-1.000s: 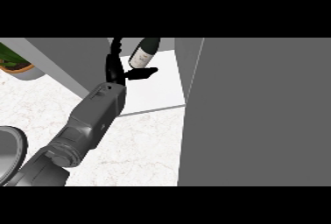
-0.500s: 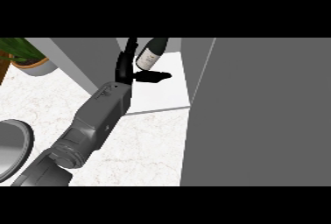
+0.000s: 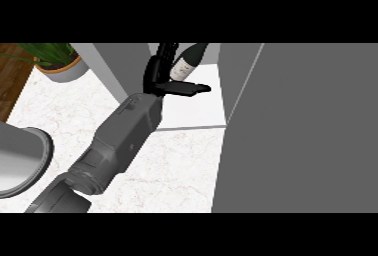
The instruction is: Pick up the wine, place it into the cabinet and close the cabinet
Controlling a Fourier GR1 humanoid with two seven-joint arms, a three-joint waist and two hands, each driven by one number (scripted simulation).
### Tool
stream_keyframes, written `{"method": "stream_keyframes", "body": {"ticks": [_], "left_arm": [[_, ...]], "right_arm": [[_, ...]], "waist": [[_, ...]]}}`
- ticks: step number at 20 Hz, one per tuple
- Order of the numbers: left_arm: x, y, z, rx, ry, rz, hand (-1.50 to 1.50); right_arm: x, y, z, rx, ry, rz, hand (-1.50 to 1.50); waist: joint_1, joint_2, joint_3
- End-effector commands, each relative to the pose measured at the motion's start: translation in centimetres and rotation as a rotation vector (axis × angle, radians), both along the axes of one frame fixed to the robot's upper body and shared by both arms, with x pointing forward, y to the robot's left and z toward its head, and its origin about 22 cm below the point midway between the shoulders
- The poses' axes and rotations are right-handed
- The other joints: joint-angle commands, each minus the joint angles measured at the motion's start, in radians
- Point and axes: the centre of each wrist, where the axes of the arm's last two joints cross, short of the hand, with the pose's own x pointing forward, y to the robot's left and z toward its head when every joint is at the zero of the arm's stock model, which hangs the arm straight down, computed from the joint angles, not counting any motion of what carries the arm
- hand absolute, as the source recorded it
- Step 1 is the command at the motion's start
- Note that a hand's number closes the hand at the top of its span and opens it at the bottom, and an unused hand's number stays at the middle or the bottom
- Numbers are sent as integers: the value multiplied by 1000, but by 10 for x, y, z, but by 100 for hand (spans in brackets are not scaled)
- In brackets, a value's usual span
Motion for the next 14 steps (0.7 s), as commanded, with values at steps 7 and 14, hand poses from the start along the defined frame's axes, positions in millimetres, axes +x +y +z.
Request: {"method": "stream_keyframes", "body": {"ticks": [7,14], "left_arm": [[-7,-26,26,-9,-37,-113,-150],[-46,-63,41,18,-72,-193,-150]], "right_arm": [[-9,0,9,17,8,-55,-150],[-20,7,-6,15,-4,-34,-150]], "waist": [[82,-37,6],[69,-36,6]]}}
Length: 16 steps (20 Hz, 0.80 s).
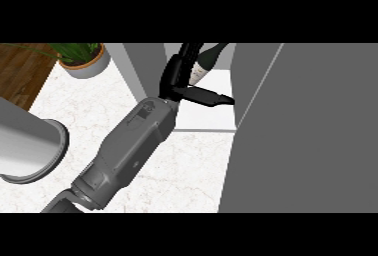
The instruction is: Pick up the wine, place it into the cabinet and close the cabinet
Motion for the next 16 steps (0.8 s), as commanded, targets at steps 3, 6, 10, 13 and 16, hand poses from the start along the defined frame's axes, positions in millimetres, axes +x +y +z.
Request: {"method": "stream_keyframes", "body": {"ticks": [3,6,10,13,16], "left_arm": [[-49,-24,13,-24,9,-34,-150],[-79,-35,19,-59,38,-32,-150],[-120,-40,18,-110,23,13,-150],[-149,-41,20,-158,50,16,-150],[-179,-47,26,-188,26,62,-150]], "right_arm": [[-12,3,-3,-5,-40,4,-150],[-16,6,6,-6,-14,1,-150],[-14,9,-2,-8,-44,21,-150],[-15,4,3,-10,-35,17,-150],[-8,8,4,-11,-51,15,-150]], "waist": [[9,-1,0],[-3,-1,0],[-10,7,0],[-12,7,0],[-11,8,0]]}}
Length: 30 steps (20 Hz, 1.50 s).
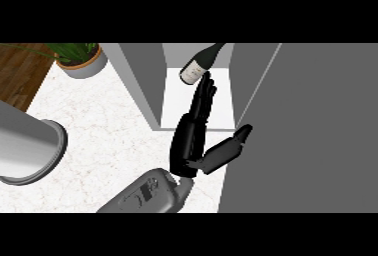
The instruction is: Pick up the wine, place it into the cabinet and close the cabinet
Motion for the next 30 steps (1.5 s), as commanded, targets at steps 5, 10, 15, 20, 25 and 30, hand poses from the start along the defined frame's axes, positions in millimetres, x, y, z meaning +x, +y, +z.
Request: {"method": "stream_keyframes", "body": {"ticks": [5,10,15,20,25,30], "left_arm": [[-63,10,2,-141,22,11,150],[-105,33,6,-125,30,-95,150],[-140,83,2,-139,19,-131,150],[-141,122,8,-108,-3,-168,150],[-139,151,8,-113,4,-162,150],[-145,197,23,-128,-43,-123,150]], "right_arm": [[-13,-1,7,-6,-21,8,-150],[-17,6,-5,24,-15,-13,-150],[-9,3,-3,-7,4,73,-150],[-11,13,0,-159,-60,214,150],[-24,39,-6,-81,51,425,150],[-29,65,-10,-82,94,469,150]], "waist": [[-5,2,-2],[-5,2,-2],[6,2,-2],[11,3,-2],[14,1,-4],[20,-2,-6]]}}
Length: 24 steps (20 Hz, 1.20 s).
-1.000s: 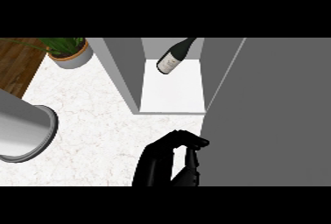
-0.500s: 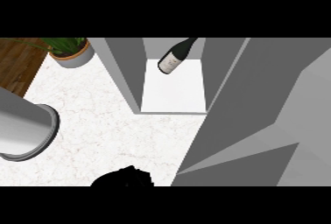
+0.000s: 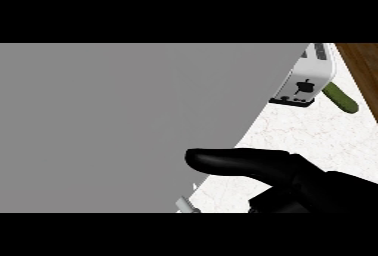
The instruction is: Pick up the wine, place it into the cabinet and close the cabinet
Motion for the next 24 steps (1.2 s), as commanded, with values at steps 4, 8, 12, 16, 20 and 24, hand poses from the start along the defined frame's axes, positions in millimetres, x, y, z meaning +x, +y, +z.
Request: {"method": "stream_keyframes", "body": {"ticks": [4,8,12,16,20,24], "left_arm": [[-2,64,6,4,-48,40,150],[-2,103,9,14,-35,35,150],[-5,126,11,9,-43,-3,150],[2,127,17,6,-42,-29,150],[2,153,28,11,-38,-48,150],[19,167,34,6,-58,-29,150]], "right_arm": [[-13,53,-1,-91,56,158,150],[-12,85,-4,-105,0,158,150],[15,123,-1,-133,-29,97,150],[42,160,7,-103,-70,-7,150],[73,179,7,-149,-69,-69,150],[117,188,9,-108,-20,-129,150]], "waist": [[8,-2,-6],[17,-2,-5],[31,1,-4],[30,6,-4],[39,9,-3],[40,22,-4]]}}
